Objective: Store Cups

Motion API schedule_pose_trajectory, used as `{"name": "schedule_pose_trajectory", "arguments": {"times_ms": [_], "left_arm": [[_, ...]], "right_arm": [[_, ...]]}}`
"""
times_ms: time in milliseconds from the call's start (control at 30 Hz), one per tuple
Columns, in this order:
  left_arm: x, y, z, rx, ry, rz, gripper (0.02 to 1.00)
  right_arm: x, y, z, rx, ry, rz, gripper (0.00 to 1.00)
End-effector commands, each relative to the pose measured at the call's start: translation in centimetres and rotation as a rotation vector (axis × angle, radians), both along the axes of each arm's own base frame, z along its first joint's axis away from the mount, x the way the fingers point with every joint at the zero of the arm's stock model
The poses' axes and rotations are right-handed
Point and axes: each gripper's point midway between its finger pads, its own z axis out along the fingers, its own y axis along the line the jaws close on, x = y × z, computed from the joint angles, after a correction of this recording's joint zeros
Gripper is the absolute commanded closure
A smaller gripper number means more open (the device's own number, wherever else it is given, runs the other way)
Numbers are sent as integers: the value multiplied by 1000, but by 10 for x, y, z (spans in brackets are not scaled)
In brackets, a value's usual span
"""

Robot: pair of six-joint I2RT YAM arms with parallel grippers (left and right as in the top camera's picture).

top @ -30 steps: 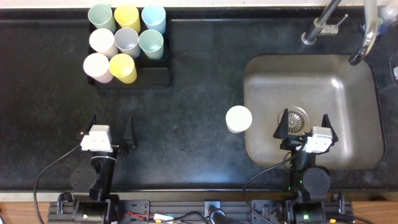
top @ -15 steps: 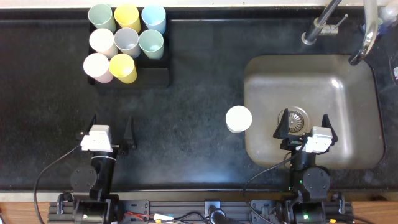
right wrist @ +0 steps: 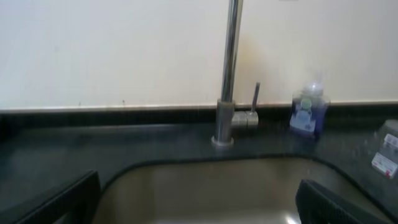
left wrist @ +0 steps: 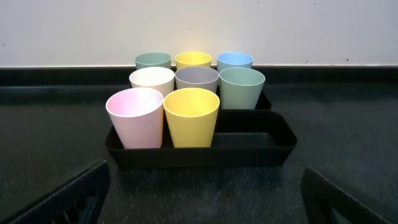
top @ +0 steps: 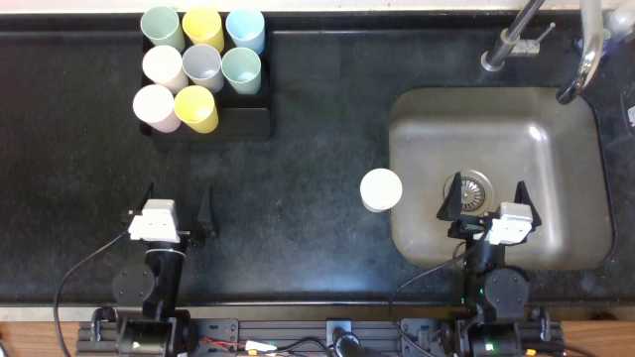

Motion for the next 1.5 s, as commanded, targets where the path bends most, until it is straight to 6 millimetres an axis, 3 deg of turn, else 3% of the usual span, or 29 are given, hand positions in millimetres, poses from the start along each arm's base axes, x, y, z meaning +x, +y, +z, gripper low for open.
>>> {"name": "schedule_pose_trajectory", "arguments": {"times_ms": [33, 200, 333, 400, 500, 633, 833, 1067, 1267, 1500], "left_arm": [[0, -3, 0, 17, -9, -18, 18], [0, -3, 0, 17, -9, -18, 18], [0, -3, 0, 17, -9, -18, 20], [0, -3, 0, 17, -9, -18, 18], [0, -3, 0, 17, -9, -18, 18], [0, -3, 0, 17, -9, -18, 18], [0, -3, 0, 17, -9, -18, 18], [0, -3, 0, 17, -9, -18, 18], [0, -3, 0, 17, -9, -18, 20], [0, -3, 0, 17, -9, -18, 18]], "right_arm": [[-16, 11, 58, -2, 20, 68, 5], [-24, 43, 87, 11, 300, 261, 3], [-2, 55, 105, 39, 582, 313, 5], [11, 58, 103, 33, 725, 305, 5], [18, 69, 86, -8, 947, 320, 3], [19, 85, 38, -144, 1220, 331, 5], [27, 127, -4, -275, 1353, 616, 3], [39, 126, -38, -348, 1447, 673, 3], [54, 114, -48, -321, 1452, 637, 3], [52, 111, -68, -343, 1529, 667, 5]]}}
